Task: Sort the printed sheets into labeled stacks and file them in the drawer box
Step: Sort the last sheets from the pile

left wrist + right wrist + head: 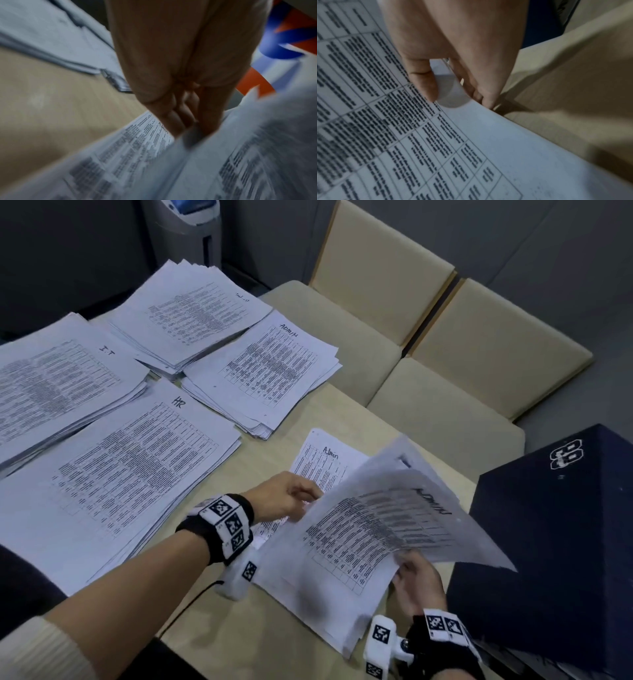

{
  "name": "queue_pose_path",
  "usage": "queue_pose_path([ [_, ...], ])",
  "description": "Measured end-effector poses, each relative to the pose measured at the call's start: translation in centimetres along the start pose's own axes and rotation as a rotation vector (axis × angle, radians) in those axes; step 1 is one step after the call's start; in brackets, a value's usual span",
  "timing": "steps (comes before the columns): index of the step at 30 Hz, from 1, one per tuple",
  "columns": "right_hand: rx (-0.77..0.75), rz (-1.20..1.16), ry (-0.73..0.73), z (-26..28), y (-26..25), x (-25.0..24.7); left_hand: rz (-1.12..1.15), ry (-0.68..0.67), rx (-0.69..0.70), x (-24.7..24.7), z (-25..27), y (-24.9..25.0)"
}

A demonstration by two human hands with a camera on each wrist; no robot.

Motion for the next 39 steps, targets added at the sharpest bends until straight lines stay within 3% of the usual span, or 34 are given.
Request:
queue_pose_path([
  [1, -0.004, 0.027, 0.024, -0.1, 0.1, -0.2, -0.125, -0.027, -0.023, 0.4, 0.0, -0.4],
  [2, -0.009, 0.035, 0.031, 0.0, 0.2, -0.3, -0.268, 0.029, -0.068, -0.1, -0.1, -1.1],
  [5, -0.024, 0.034, 0.073, -0.4, 0.6, -1.2, -0.697, 0.439, -0.319, -4.6, 0.9, -3.2],
  [6, -0.022, 0.021, 0.074, -0.6, 0.7, -1.4, -0.792, 0.499, -0.41, -5.4, 1.5, -3.8],
  [9, -0.032, 0.004, 0.025, -0.6, 0.5, -1.1, -0.918, 0.394, -0.562, -5.0, 1.6, -5.9],
  [19, 0.102, -0.029, -0.061, 0.0, 2.0, -0.4, -1.258, 0.368, -0.313, -4.6, -0.3, -3.4],
  [25, 0.13, -0.068, -0.125, -0.2, 2.2, 0.5, -1.196, 0.262, -0.408, -4.4, -0.5, -4.0],
  [28, 0.135, -0.092, -0.2, 0.8, 1.6, 2.1, -1.194, 0.305, -0.366, -4.5, -0.6, -3.2],
  [32, 0.081, -0.107, -0.164, 0.2, 1.0, 1.5, -1.249, 0.36, -0.342, -5.1, -0.2, -2.1],
  [36, 0.118, -0.132, -0.091, -0.5, 1.9, 0.6, -1.339, 0.437, -0.1, -3.6, 0.4, 0.3],
  [39, 0.137, -0.109, -0.071, -0.4, 1.8, 0.5, -1.023, 0.457, 0.133, -2.9, 0.6, 1.2],
])
Point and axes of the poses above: each hand's wrist, its own z-axis away from the middle knuckle, its own x-axis out of the palm, y = z × x, the point moved 10 cm from there along -z, towards the middle knuckle, and after that the axes turned 8 degrees about -z, right-handed, at the moved point
